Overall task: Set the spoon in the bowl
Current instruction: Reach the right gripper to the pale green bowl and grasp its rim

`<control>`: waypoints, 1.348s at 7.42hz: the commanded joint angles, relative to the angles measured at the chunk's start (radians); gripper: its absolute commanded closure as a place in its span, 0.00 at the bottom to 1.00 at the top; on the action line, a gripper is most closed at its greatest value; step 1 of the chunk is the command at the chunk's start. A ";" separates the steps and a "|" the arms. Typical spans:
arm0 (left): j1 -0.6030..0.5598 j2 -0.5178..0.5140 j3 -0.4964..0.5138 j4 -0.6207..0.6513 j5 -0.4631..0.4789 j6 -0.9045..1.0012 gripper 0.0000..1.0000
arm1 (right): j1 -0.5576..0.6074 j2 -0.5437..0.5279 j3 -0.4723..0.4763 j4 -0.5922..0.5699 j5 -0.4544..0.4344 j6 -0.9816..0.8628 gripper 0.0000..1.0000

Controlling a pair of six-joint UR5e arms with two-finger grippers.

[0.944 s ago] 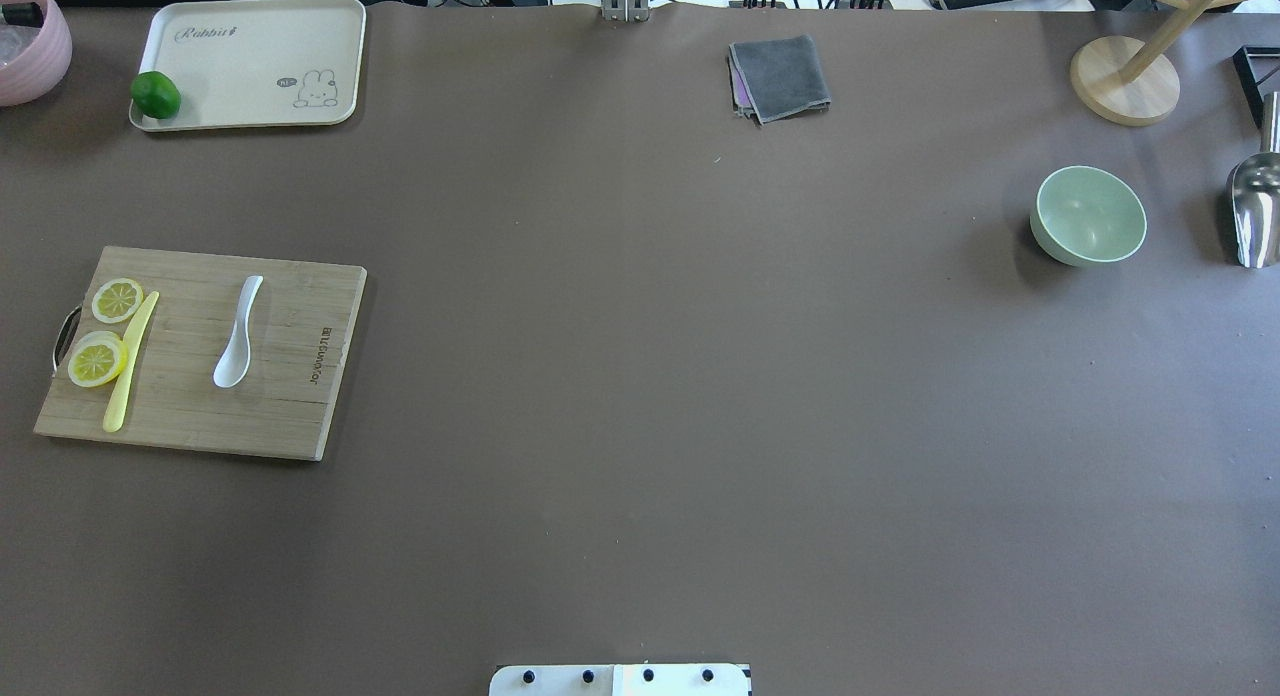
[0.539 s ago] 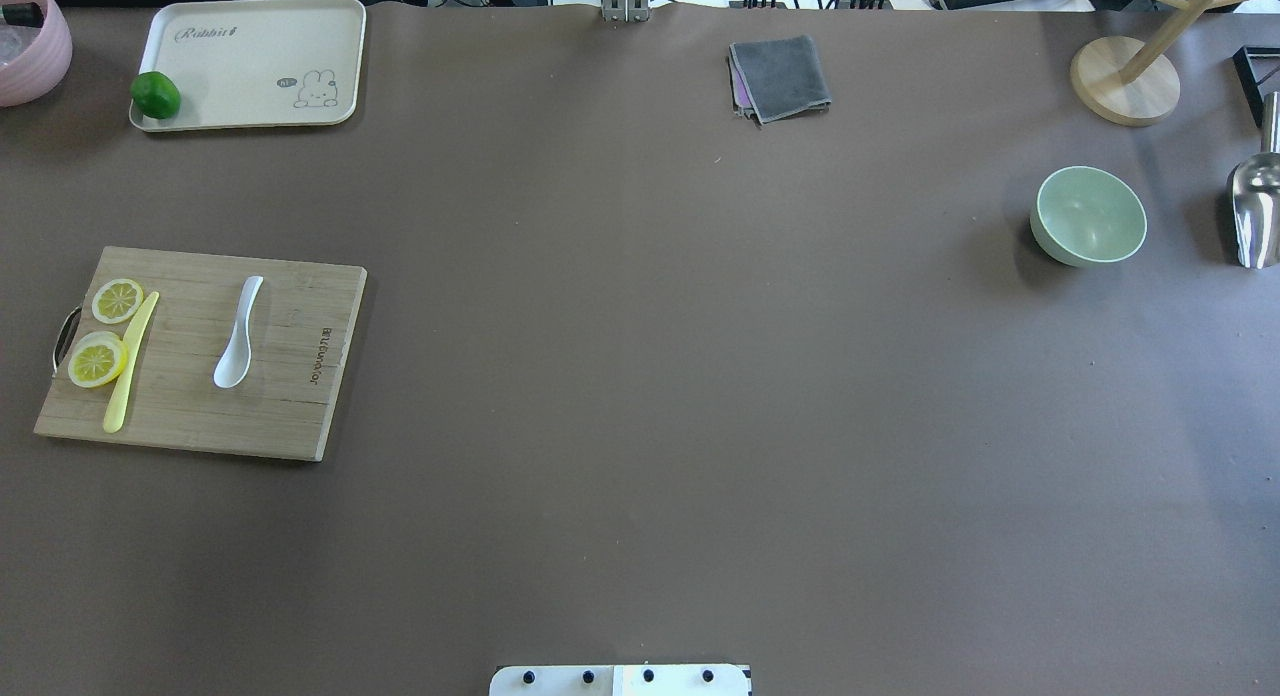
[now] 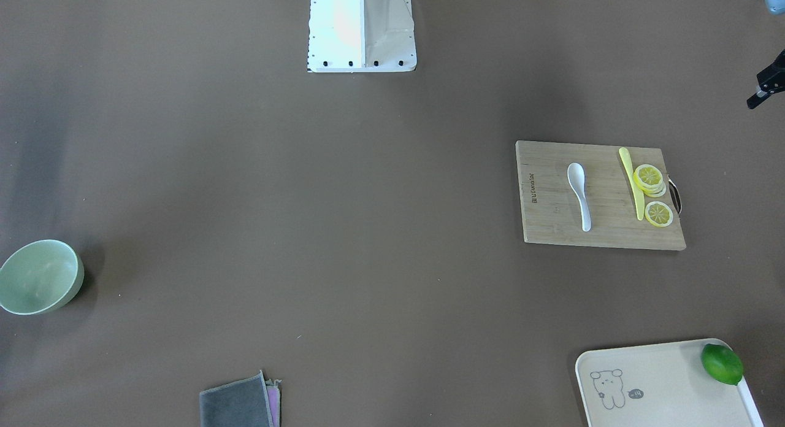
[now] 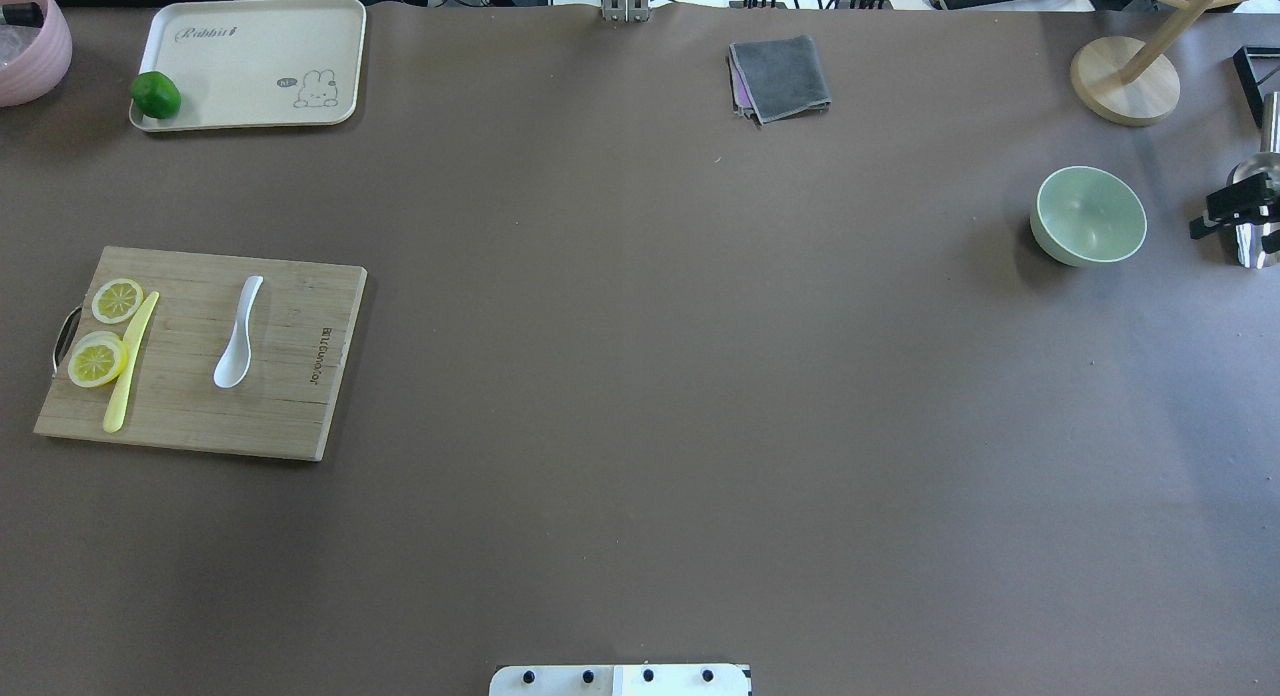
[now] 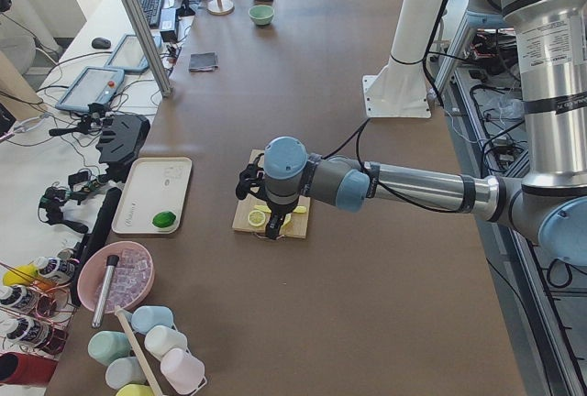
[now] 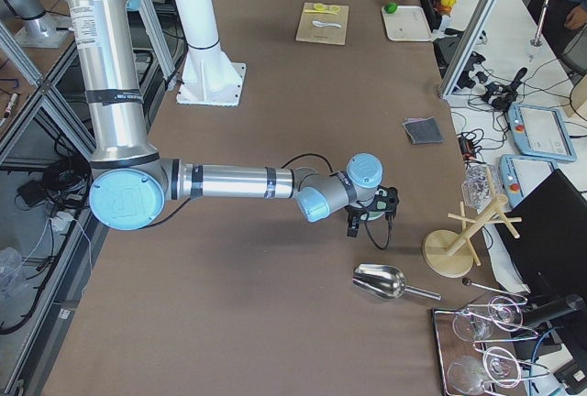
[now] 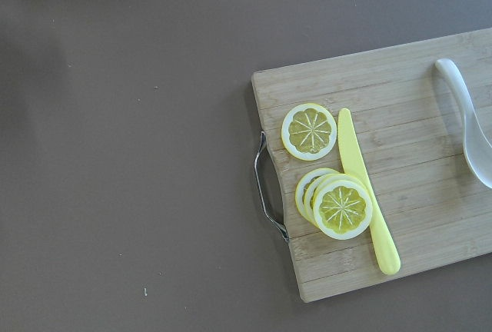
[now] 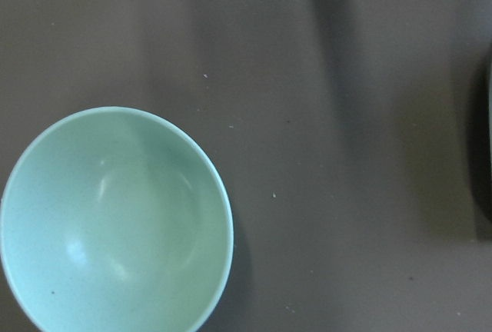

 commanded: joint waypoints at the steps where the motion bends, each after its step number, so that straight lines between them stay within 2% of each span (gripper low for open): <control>1: -0.001 0.001 0.002 -0.023 0.001 0.002 0.02 | -0.047 0.060 -0.064 0.009 -0.031 0.021 0.07; 3: -0.003 0.001 0.000 -0.025 0.001 0.005 0.02 | -0.062 0.083 -0.105 0.010 -0.040 0.022 0.14; 4: -0.004 0.001 -0.001 -0.025 0.001 0.006 0.02 | -0.064 0.085 -0.111 0.009 -0.040 0.022 0.29; 6: -0.003 0.000 0.008 -0.025 0.001 0.000 0.02 | -0.069 0.085 -0.113 0.009 -0.040 0.033 0.48; 7: -0.004 0.000 0.005 -0.025 0.001 0.002 0.02 | -0.079 0.086 -0.104 0.015 -0.040 0.106 0.76; 8: -0.003 0.000 0.008 -0.025 0.001 0.005 0.02 | -0.088 0.097 -0.111 0.038 -0.040 0.149 1.00; 9: -0.004 0.001 0.005 -0.025 0.001 0.003 0.02 | -0.092 0.100 -0.102 0.038 -0.039 0.162 1.00; 10: -0.004 0.001 0.002 -0.025 0.000 -0.001 0.02 | -0.093 0.105 -0.055 0.039 -0.036 0.236 1.00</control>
